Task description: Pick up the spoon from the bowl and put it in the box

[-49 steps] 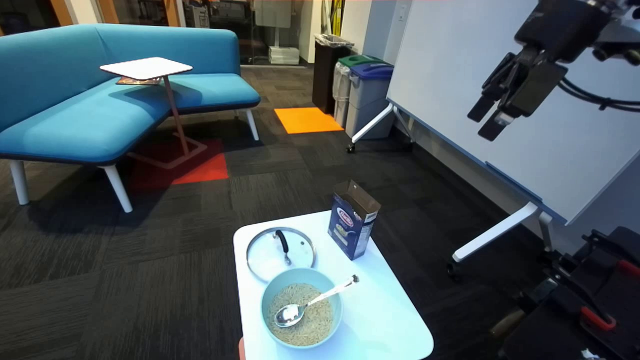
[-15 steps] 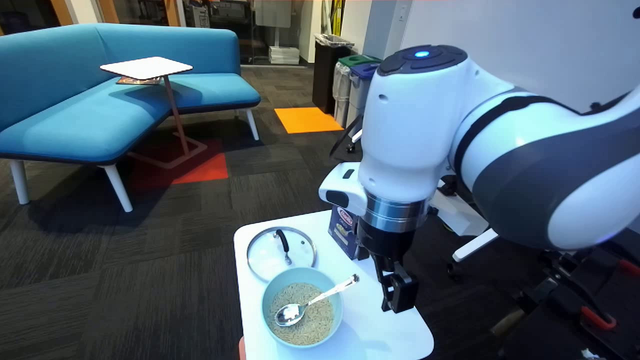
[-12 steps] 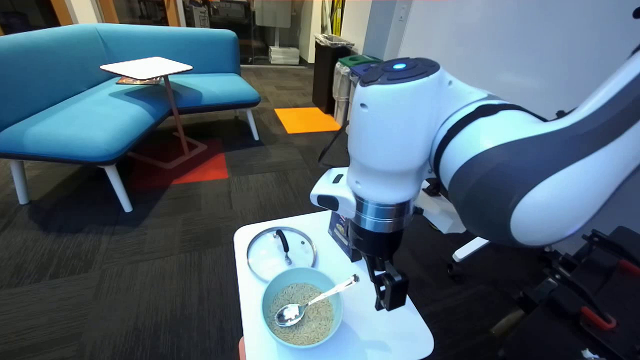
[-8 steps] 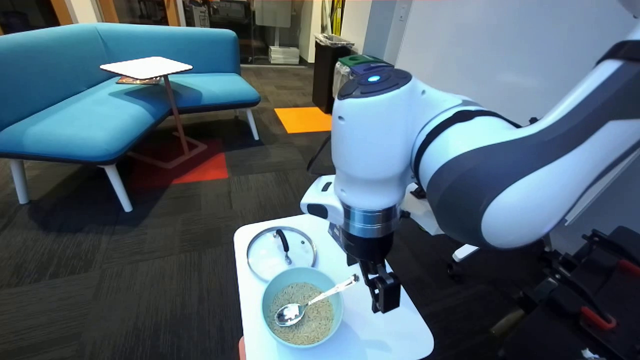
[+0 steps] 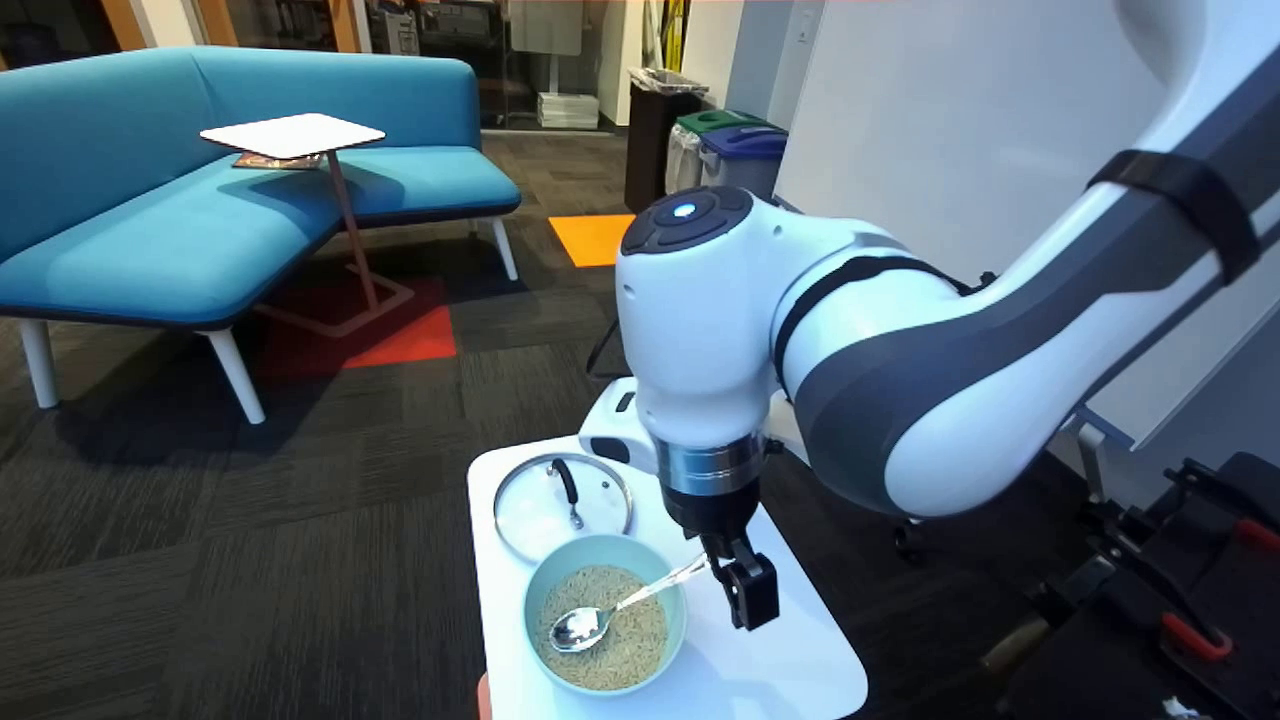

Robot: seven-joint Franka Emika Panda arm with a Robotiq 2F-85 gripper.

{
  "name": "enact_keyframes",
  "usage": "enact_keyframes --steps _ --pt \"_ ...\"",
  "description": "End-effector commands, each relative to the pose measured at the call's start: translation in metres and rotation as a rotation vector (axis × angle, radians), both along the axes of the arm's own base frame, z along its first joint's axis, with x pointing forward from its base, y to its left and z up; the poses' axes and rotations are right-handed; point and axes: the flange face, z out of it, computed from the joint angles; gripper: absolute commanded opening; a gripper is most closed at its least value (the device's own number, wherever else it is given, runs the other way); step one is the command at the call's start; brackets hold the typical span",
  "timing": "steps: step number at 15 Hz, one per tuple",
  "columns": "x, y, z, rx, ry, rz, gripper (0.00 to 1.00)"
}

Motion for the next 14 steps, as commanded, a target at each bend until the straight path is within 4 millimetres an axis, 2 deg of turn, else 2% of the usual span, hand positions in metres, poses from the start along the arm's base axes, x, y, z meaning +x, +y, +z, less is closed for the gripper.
enact_keyframes --steps 1,2,3,4,6,14 --pt "0.012 0.006 -0.004 -0.01 -0.02 0.01 1.0" --pt "0.014 0.006 -0.005 -0.012 -0.021 0.011 1.0" --pt "0.015 0.007 -0.007 -0.015 -0.02 0.009 0.95" --pt "0.017 0.007 -0.008 -0.015 -0.02 0.01 0.72" --pt "0.019 0.007 -0.01 -0.016 -0.021 0.009 0.68" --pt "0.022 0.006 -0.009 -0.017 -0.026 -0.001 0.07"
